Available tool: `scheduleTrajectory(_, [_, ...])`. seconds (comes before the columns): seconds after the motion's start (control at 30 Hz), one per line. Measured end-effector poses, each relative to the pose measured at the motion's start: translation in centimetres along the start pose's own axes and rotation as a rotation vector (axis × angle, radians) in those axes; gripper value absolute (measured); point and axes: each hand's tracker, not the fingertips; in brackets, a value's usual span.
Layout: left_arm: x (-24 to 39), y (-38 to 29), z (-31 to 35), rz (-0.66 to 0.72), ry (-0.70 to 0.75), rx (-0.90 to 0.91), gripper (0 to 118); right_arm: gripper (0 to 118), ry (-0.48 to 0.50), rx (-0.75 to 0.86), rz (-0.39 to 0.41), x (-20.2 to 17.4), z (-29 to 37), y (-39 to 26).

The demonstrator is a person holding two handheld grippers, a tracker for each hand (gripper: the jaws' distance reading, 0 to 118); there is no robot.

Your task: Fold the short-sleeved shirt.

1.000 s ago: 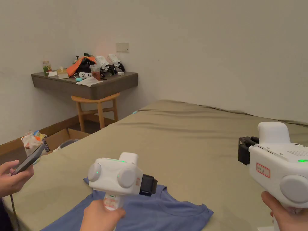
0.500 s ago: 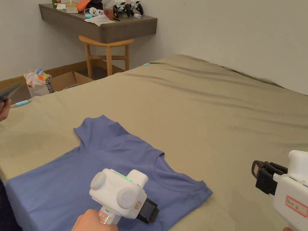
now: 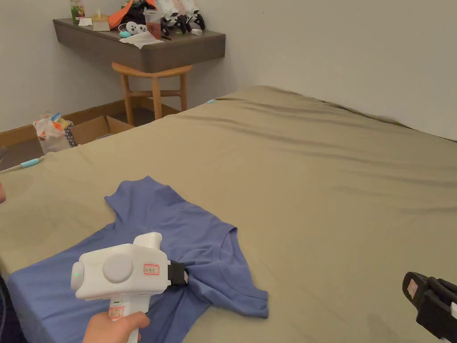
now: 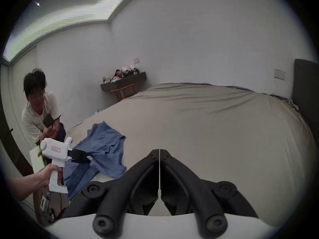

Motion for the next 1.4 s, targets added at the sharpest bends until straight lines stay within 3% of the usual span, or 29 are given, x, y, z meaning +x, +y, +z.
scheduleTrajectory(0.07, [2.8, 0.1, 1.3, -0.075, 0.035, 0.056, 5, 4, -0.036, 0.032, -0.033, 0.9, 2.6, 0.0])
scheduleTrajectory(0.13, [6.2, 0.5, 1.9, -0.116, -0.042, 0.076, 5, 4, -0.069, 0.075, -0.054, 1.9, 5.9, -0.2])
scheduleTrajectory(0.27, [14.8, 0.6, 2.2, -0.209, -0.214, 0.086, 5, 4, -0.234, 0.146, 0.051, 2.4, 12.7, -0.7])
scheduleTrajectory(0.4, [26.5, -2.0, 1.4, -0.372, -0.388, 0.023, 5, 4, -0.288, 0.177, 0.026, 3.4, 19.7, -1.6])
scheduleTrajectory(0.53, [38.3, -7.8, 0.7, -0.523, -0.575, -0.100, 5, 4, -0.516, 0.256, 0.115, 3.2, 26.6, -3.4])
scheduleTrajectory(0.73, [52.2, -21.9, -0.1, -0.801, -0.732, -0.315, 5, 4, -0.684, 0.253, 0.047, 4.7, 33.3, -6.9])
scheduleTrajectory(0.93, [55.1, -34.6, -2.8, -0.925, -0.676, -0.564, 5, 4, -0.790, 0.257, -0.040, 6.8, 37.7, -9.8])
scheduleTrajectory(1.1, [53.2, -38.0, -5.4, -0.921, -0.597, -0.647, 5, 4, -0.785, 0.219, -0.095, 8.4, 38.0, -11.3])
scheduleTrajectory(1.13, [52.9, -37.9, -5.7, -0.902, -0.571, -0.645, 9, 4, -0.772, 0.218, -0.106, 8.4, 37.8, -11.6])
scheduleTrajectory(1.2, [52.3, -37.3, -6.4, -0.846, -0.549, -0.667, 81, 4, -0.756, 0.220, -0.122, 8.2, 37.4, -11.8])
scheduleTrajectory(1.23, [51.8, -36.8, -6.5, -0.808, -0.554, -0.691, 91, 4, -0.750, 0.221, -0.127, 8.3, 37.1, -11.8])
scheduleTrajectory(1.37, [49.2, -31.3, -3.8, -0.772, -0.600, -0.624, 91, 4, -0.726, 0.219, -0.121, 7.4, 36.4, -11.3])
scheduleTrajectory(1.4, [47.9, -29.1, -2.0, -0.756, -0.624, -0.575, 83, 4, -0.721, 0.220, -0.120, 7.1, 36.4, -11.2])
